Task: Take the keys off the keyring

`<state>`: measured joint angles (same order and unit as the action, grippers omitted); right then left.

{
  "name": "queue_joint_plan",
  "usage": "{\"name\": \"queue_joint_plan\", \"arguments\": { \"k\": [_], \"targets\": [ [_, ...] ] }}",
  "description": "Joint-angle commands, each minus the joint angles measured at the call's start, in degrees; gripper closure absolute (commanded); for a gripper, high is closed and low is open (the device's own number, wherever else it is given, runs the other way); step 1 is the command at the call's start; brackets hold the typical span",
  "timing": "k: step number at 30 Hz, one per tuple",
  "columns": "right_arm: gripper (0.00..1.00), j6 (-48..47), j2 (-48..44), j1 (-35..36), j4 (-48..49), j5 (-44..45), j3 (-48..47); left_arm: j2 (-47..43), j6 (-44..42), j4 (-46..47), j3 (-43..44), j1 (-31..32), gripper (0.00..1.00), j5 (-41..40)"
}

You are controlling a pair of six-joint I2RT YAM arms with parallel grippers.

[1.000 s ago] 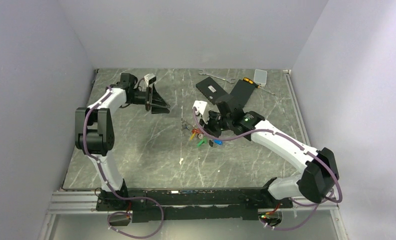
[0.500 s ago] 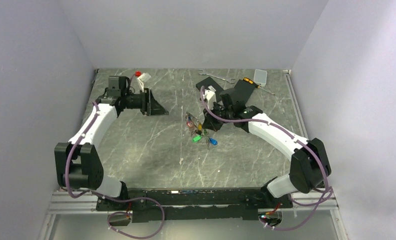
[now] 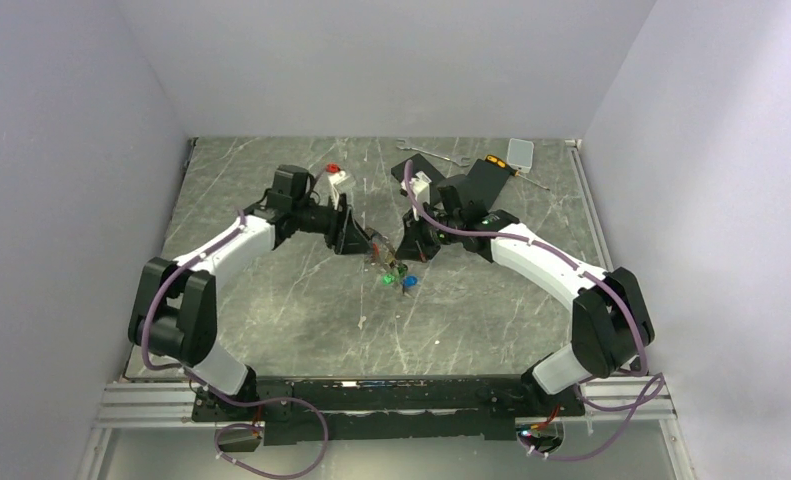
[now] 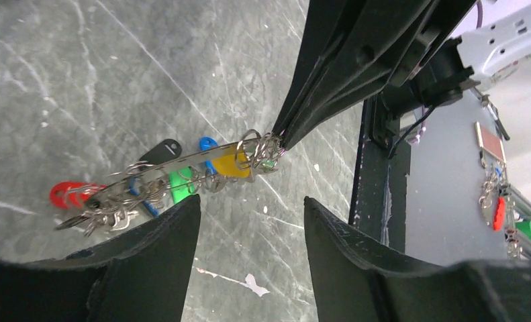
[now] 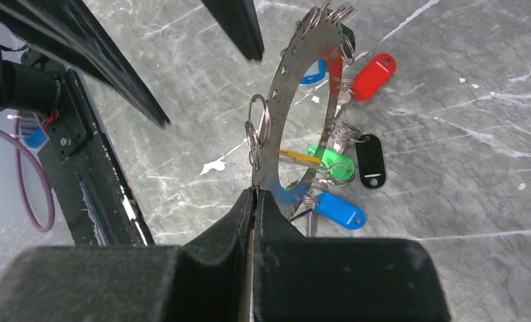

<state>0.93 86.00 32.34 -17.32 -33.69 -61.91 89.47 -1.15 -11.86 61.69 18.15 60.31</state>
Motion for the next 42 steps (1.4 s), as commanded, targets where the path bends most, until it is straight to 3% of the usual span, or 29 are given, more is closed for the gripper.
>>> {"name": "queue_joint_plan", "arguments": {
  "k": [1,11,28,42],
  "targets": [
    [1.0,2.0,-0.4,-0.3,4.8,-3.0,-2.9,1.0,-2.9,15.2,-4.8,1.1,0.39,3.4],
    [1.0,3.2,-0.3,-0.3,5.3,-3.6,-2.9,4.3,3.8,37.7,-12.2,2.4,0.41,3.2],
    [1.0,4.5,-0.6,-0.4,5.9,-3.1,-2.6,7.3,-0.9,39.2,-12.8,7.0,0.41,1.8],
    [1.0,5.0,-1.1,-0.5,6.3,-3.8,-1.9,8.7,0.8,42.2,-12.9,7.7,0.56,0.7]
  ]
}}
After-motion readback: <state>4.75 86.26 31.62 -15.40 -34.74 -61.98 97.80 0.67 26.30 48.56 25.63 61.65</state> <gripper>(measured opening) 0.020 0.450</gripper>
